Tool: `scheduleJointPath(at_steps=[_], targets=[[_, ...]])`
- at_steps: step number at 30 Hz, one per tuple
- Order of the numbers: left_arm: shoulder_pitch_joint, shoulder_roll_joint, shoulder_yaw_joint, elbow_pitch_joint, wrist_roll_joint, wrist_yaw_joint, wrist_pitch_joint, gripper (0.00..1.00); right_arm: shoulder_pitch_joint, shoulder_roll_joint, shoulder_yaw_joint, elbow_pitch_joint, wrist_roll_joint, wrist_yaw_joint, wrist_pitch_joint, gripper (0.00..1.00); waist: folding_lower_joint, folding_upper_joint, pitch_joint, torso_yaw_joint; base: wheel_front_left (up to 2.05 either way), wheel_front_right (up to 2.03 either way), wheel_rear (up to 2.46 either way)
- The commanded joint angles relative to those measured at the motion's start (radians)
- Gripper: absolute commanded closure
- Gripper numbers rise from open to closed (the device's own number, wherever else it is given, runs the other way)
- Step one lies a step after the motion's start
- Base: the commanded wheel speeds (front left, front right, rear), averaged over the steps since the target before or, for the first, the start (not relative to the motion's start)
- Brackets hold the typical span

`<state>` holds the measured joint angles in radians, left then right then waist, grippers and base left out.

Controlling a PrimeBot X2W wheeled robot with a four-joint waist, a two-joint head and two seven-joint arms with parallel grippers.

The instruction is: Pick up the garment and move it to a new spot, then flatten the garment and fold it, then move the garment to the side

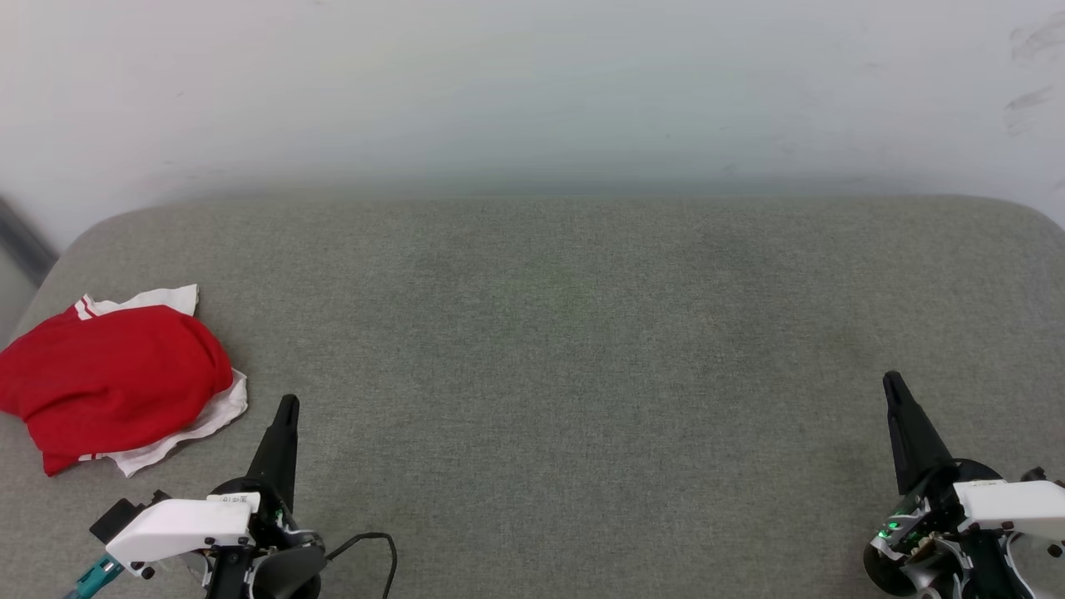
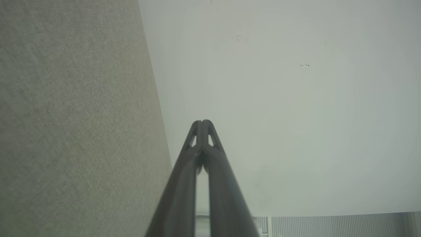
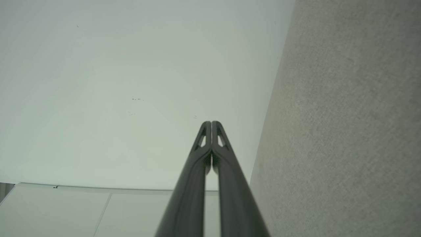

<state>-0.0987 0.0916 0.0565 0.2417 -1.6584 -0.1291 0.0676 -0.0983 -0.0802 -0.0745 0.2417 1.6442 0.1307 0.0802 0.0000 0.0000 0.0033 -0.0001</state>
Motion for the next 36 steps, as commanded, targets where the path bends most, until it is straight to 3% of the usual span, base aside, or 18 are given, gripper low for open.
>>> scheduleJointPath(at_steps=[1,28,29,36], targets=[[-0.01,-0.001,0.003,0.001,0.004,-0.003,0.002,1.0,-0.013,0.003,-0.002,0.002,-0.005,0.0,0.005,1.0,0.0,0.0,0.0,0.0,0.0,0.0,0.0],[-0.011,-0.012,0.017,0.002,0.016,-0.003,0.014,1.0,-0.014,0.01,-0.012,0.003,-0.014,0.0,0.013,1.0,0.0,0.0,0.0,0.0,0.0,0.0,0.0],[-0.001,-0.01,0.015,0.001,0.013,0.0,0.012,0.0,-0.001,0.008,-0.011,0.001,-0.009,0.0,0.009,0.0,0.0,0.0,0.0,0.0,0.0,0.0,0.0],[-0.003,-0.012,-0.016,-0.015,0.016,0.0,-0.016,0.0,0.011,0.01,-0.002,-0.024,-0.018,0.0,-0.011,0.0,0.0,0.0,0.0,0.0,0.0,0.0,0.0]])
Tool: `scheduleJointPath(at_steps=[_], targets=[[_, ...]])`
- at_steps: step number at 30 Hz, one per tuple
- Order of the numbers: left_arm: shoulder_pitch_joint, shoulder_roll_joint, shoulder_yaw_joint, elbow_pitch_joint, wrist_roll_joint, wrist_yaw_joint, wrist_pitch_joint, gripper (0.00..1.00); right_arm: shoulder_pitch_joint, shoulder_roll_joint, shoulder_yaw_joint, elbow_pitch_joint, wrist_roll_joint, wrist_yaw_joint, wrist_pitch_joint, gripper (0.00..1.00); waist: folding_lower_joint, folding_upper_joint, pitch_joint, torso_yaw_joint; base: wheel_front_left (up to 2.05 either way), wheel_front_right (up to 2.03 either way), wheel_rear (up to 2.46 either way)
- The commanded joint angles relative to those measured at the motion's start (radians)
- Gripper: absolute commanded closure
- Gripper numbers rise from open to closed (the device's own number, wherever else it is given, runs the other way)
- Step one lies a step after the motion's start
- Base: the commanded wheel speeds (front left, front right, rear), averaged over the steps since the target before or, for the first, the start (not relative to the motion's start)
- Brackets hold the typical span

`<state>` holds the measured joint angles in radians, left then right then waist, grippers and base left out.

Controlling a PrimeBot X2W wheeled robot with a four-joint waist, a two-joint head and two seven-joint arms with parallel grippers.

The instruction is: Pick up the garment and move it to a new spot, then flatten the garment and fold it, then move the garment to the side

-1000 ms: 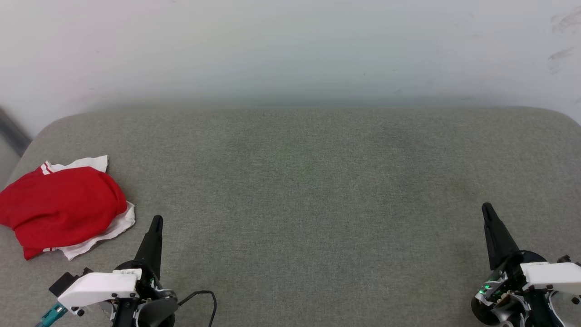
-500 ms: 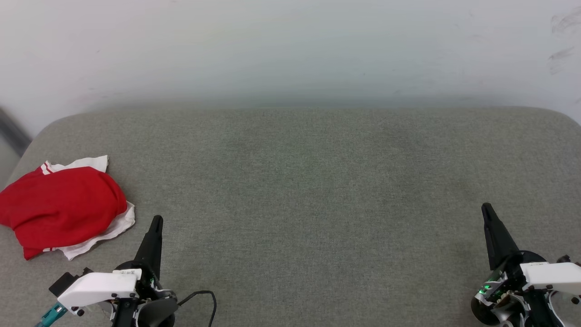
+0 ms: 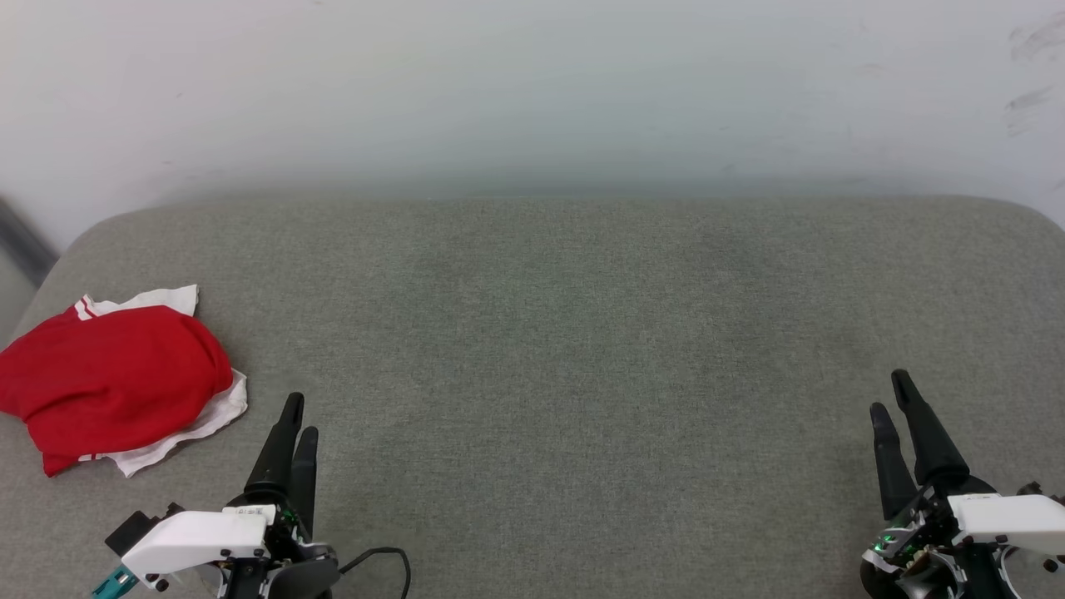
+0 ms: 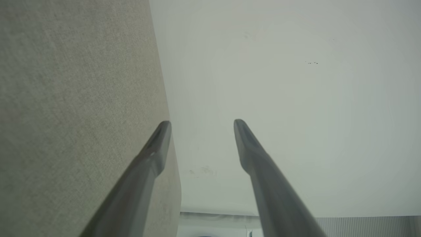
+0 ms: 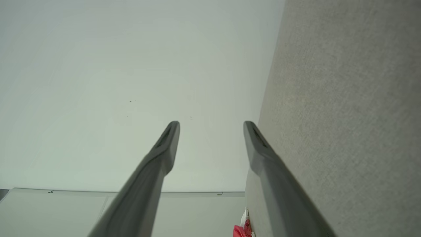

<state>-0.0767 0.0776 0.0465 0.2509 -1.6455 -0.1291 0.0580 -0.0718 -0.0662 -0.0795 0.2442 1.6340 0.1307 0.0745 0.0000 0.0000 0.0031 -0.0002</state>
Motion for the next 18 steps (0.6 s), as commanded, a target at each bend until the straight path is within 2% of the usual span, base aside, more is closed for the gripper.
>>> scheduleJointPath(at_steps=[1,12,18], targets=[[-0.025,0.001,-0.011,-0.029,0.004,0.0,-0.011,0.0,-0.013,-0.003,0.005,-0.032,-0.009,0.0,-0.01,0.0,0.0,0.0,0.0,0.0,0.0,0.0,0.0],[-0.023,-0.003,-0.046,-0.085,0.071,0.0,-0.059,0.0,0.005,-0.012,0.034,-0.078,-0.065,0.0,-0.058,0.0,0.0,0.0,-0.003,0.0,0.0,0.0,0.0],[-0.022,-0.005,-0.065,-0.116,0.193,-0.001,-0.082,0.0,0.011,-0.025,0.046,-0.094,-0.17,0.0,-0.089,0.0,0.0,0.0,-0.006,0.001,0.0,0.0,0.0]])
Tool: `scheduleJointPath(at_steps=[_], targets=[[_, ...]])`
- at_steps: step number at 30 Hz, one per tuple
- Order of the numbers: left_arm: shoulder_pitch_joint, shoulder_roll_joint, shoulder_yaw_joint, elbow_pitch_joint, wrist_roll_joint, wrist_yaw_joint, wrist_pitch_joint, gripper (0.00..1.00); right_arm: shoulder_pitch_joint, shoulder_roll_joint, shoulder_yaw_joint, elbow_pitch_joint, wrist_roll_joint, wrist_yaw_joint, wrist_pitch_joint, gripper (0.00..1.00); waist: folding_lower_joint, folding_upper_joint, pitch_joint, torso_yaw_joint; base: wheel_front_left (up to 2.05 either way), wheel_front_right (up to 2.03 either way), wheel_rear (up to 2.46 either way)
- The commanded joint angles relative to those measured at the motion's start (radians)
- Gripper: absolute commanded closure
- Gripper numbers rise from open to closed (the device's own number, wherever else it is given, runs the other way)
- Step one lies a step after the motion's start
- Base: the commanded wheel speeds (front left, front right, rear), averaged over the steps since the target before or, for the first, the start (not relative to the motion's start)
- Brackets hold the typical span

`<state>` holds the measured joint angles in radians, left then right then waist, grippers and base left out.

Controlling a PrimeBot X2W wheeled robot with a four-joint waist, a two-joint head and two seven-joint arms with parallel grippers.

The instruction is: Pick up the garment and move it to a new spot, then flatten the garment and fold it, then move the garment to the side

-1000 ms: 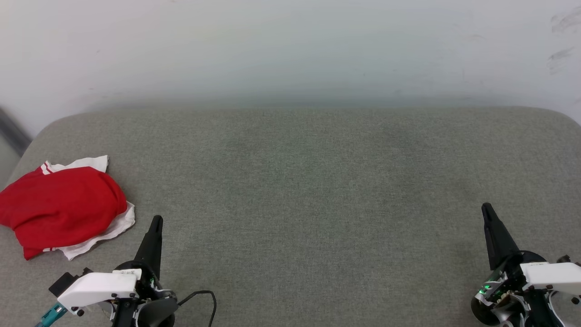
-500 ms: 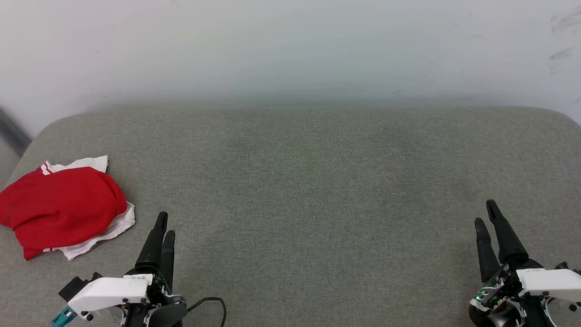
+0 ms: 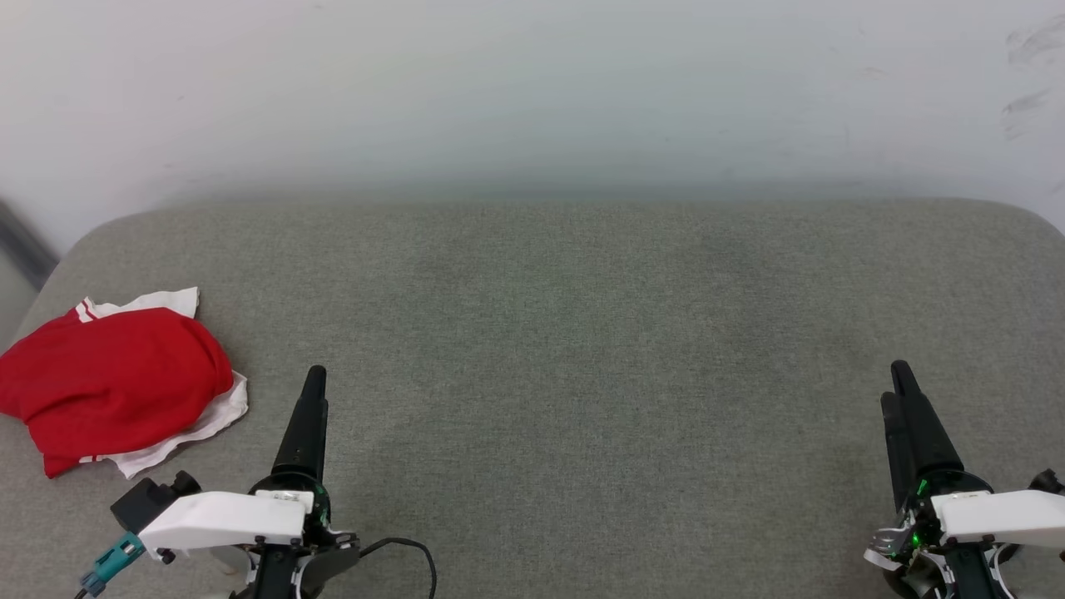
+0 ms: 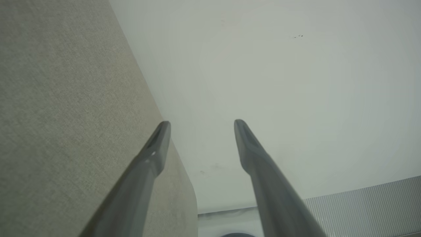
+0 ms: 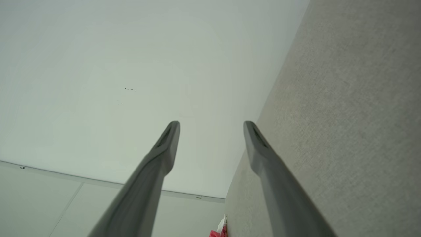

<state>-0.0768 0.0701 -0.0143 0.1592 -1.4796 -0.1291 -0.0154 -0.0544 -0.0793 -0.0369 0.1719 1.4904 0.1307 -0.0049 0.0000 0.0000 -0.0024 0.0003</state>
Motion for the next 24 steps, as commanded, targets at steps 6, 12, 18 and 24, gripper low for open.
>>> scheduleJointPath(at_steps=[6,12,18,24], targets=[[-0.016,0.001,-0.026,-0.038,0.163,-0.001,-0.03,0.0,-0.003,-0.016,0.004,-0.028,-0.212,0.0,-0.033,0.0,0.0,0.0,-0.003,0.0,0.0,0.0,0.0],[-0.019,-0.001,-0.043,-0.033,0.337,-0.001,-0.051,0.0,-0.005,-0.013,-0.002,-0.031,-0.417,0.0,-0.049,0.0,0.0,0.0,-0.004,-0.001,0.0,0.0,0.0],[-0.018,-0.003,-0.05,-0.032,0.517,0.005,-0.07,0.0,-0.008,-0.011,0.001,-0.032,-0.604,0.0,-0.051,0.0,0.0,0.0,-0.004,-0.002,0.0,0.0,0.0],[-0.013,0.005,-0.069,-0.028,0.668,0.013,-0.089,0.0,-0.008,-0.009,0.003,-0.03,-0.747,0.0,-0.048,0.0,0.0,0.0,-0.005,-0.003,0.0,0.0,0.0]])
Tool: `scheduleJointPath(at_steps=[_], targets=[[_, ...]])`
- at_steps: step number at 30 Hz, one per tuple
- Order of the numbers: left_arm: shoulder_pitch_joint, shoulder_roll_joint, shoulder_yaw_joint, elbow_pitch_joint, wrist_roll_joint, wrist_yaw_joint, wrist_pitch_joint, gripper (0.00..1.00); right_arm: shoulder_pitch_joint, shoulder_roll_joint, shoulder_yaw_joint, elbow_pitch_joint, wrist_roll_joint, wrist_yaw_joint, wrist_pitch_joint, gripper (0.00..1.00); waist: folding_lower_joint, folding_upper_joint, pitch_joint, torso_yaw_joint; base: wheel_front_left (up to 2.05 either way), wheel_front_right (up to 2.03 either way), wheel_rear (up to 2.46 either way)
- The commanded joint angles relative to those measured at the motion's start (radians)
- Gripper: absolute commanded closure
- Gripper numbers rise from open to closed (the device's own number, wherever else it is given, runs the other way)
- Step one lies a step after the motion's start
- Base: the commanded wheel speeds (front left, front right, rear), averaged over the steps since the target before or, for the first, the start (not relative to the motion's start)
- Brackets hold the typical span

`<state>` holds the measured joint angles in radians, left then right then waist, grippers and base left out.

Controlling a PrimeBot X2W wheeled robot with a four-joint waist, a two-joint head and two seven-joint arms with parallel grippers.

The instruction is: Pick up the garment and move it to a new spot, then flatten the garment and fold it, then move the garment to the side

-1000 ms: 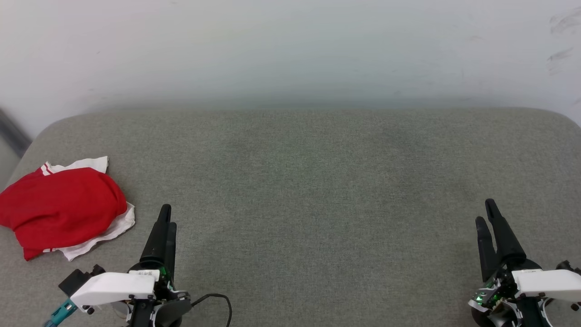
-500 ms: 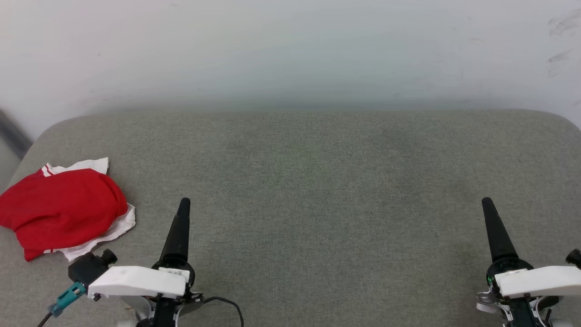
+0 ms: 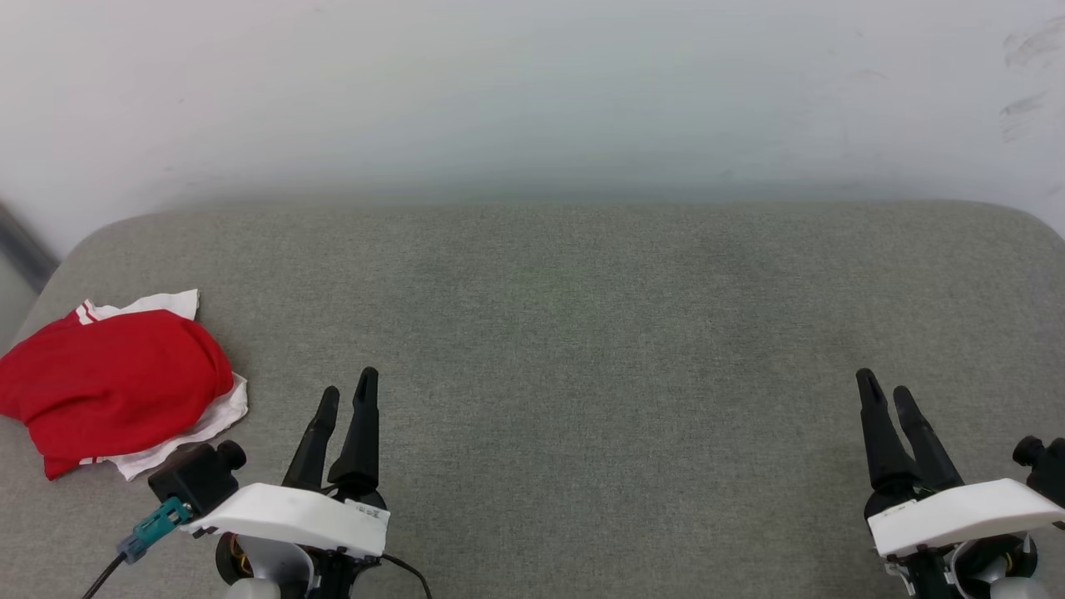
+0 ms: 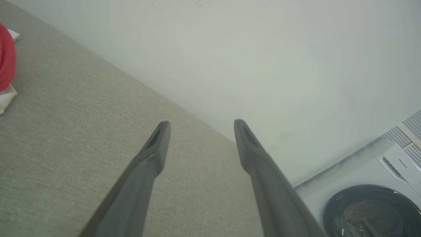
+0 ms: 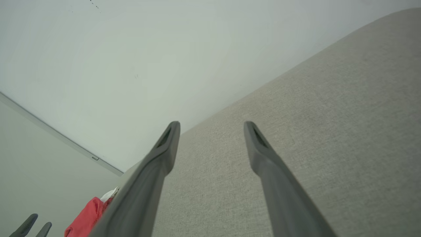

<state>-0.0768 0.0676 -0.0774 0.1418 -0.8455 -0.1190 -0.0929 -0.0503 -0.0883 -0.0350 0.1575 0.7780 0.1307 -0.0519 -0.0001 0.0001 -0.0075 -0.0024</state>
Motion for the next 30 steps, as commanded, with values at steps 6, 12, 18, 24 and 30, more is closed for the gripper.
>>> scheduleJointPath(at_steps=[6,12,18,24,30], targets=[[-0.012,0.015,-0.021,-0.007,0.147,0.018,-0.028,0.0,-0.012,0.004,-0.004,-0.019,-0.145,0.0,-0.005,0.0,0.0001,-0.0001,-0.001,0.0,0.0,0.0,0.0],[-0.018,0.027,-0.038,-0.006,0.241,0.034,-0.044,0.0,-0.009,0.009,-0.014,-0.027,-0.244,0.0,-0.005,0.0,0.0001,-0.0001,-0.002,0.001,0.0,0.0,0.0],[-0.02,0.037,-0.05,0.001,0.318,0.052,-0.059,0.0,-0.004,0.016,-0.02,-0.045,-0.334,0.0,-0.006,0.0,0.0001,-0.0001,-0.003,-0.001,0.0,0.0,0.0],[-0.019,0.041,-0.058,0.005,0.378,0.068,-0.074,0.0,0.001,0.02,-0.02,-0.06,-0.418,0.0,-0.001,0.0,0.0001,-0.0001,-0.003,-0.001,0.0,0.0,0.0],[-0.019,0.047,-0.067,0.011,0.439,0.079,-0.088,0.0,0.006,0.024,-0.025,-0.067,-0.489,0.0,0.002,0.0,0.0001,-0.0001,-0.004,-0.002,0.0,0.0,0.0]])
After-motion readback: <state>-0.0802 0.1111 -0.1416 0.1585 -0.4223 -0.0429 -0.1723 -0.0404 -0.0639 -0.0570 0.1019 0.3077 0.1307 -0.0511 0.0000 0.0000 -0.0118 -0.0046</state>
